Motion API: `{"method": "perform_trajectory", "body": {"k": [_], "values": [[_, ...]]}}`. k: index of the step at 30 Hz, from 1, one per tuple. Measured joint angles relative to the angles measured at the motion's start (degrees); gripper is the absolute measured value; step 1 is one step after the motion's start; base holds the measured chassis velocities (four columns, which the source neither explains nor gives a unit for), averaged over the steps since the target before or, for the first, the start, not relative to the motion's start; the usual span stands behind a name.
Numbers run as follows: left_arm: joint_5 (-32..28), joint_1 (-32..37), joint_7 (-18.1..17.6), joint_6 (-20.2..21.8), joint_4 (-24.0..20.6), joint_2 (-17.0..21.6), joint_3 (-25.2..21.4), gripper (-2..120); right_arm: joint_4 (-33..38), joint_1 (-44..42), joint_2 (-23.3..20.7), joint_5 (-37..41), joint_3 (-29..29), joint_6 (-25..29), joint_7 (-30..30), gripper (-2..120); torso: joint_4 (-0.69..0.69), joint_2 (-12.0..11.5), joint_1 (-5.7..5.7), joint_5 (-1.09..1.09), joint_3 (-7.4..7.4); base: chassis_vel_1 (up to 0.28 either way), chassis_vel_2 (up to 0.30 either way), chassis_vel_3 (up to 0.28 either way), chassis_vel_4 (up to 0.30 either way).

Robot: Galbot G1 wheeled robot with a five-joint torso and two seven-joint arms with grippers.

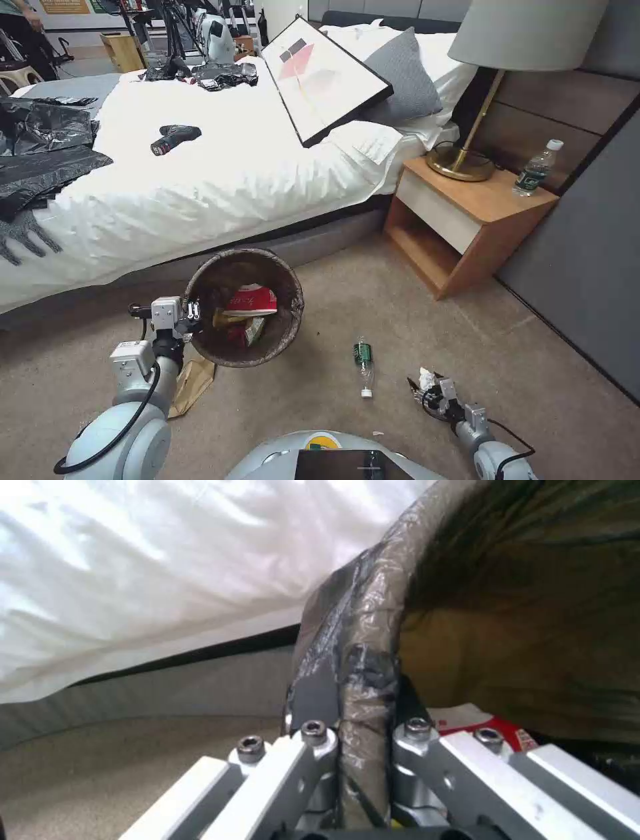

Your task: Pick up the trash bin, then pick up the garbage from the floor and place it into the trash bin.

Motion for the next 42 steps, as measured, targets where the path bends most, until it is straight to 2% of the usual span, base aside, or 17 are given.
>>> {"method": "perform_trajectory", "body": {"k": [4, 7, 17, 21, 23, 26, 27, 30, 37, 42], "values": [[0.0, 0.0, 0.0, 0.0, 0.0, -0.1, 0.0, 3, -0.5, 0.0, 0.1, 0.0, 0.2, 0.3, 0.0, 78, 0.01, 0.0, 0.00, 0.00, 0.00, 0.000, 0.000, 0.000, 0.000], [0.0, 0.0, 0.0, 0.0, 0.0, -0.1, 0.0, 3, -0.7, -0.2, 0.2, 0.0, 0.5, 0.4, -0.1, 66, 0.00, 0.0, 0.00, 0.01, 0.00, 0.000, 0.000, 0.000, 0.000], [0.0, 0.0, 0.0, 0.0, -0.2, 0.1, 0.0, 3, -0.7, -0.6, 0.6, 0.1, 0.9, 0.7, -0.1, 43, 0.02, 0.0, 0.00, 0.03, 0.00, 0.000, 0.000, 0.000, 0.000], [0.0, 0.1, 0.0, 0.0, -0.3, 0.1, -0.1, 3, 0.2, -1.3, 0.7, 0.0, 1.1, 0.8, -0.1, 28, 0.02, 0.0, 0.00, 0.07, 0.00, 0.000, 0.000, 0.000, 0.000], [0.0, 0.1, 0.0, 0.0, -0.4, 0.1, -0.1, 3, 0.4, -1.4, 0.7, -0.1, 1.1, 0.8, -0.1, 25, 0.03, 0.0, 0.00, 0.08, 0.00, 0.000, 0.000, 0.000, 0.000], [0.0, 0.1, 0.0, -0.1, -0.5, 0.0, 0.0, 3, 2.0, -2.3, 0.7, -0.2, 1.4, 0.7, -0.1, 10, 0.02, 0.0, 0.00, 0.10, 0.00, 0.000, 0.000, 0.000, 0.000], [0.0, 0.1, 0.0, -0.1, -0.5, 0.0, 0.0, 3, 2.0, -2.3, 0.7, -0.2, 1.4, 0.7, -0.1, 10, 0.02, 0.0, 0.00, 0.10, 0.00, 0.000, 0.000, 0.000, 0.000], [0.1, 0.2, 0.0, -0.1, -0.7, 0.0, 0.1, 3, 4.1, -3.3, 0.7, -0.4, 2.2, 0.7, 0.0, 0, 0.01, 0.0, 0.00, 0.08, 0.00, 0.000, 0.000, 0.000, 0.000], [0.1, 0.4, 0.0, -0.1, -1.2, 0.0, 0.1, 3, 8.7, -5.4, 0.5, -1.0, 4.1, 1.2, 0.3, 0, 0.01, 0.0, 0.00, 0.06, 0.00, 0.000, 0.000, 0.000, 0.000], [0.1, 0.5, 0.0, -0.1, -1.5, 0.0, 0.2, 3, 14.5, -7.8, 0.0, -1.6, 6.0, 1.3, 0.4, 0, 0.01, 0.0, 0.00, 0.04, 0.00, 0.000, 0.000, 0.000, 0.000]]}}
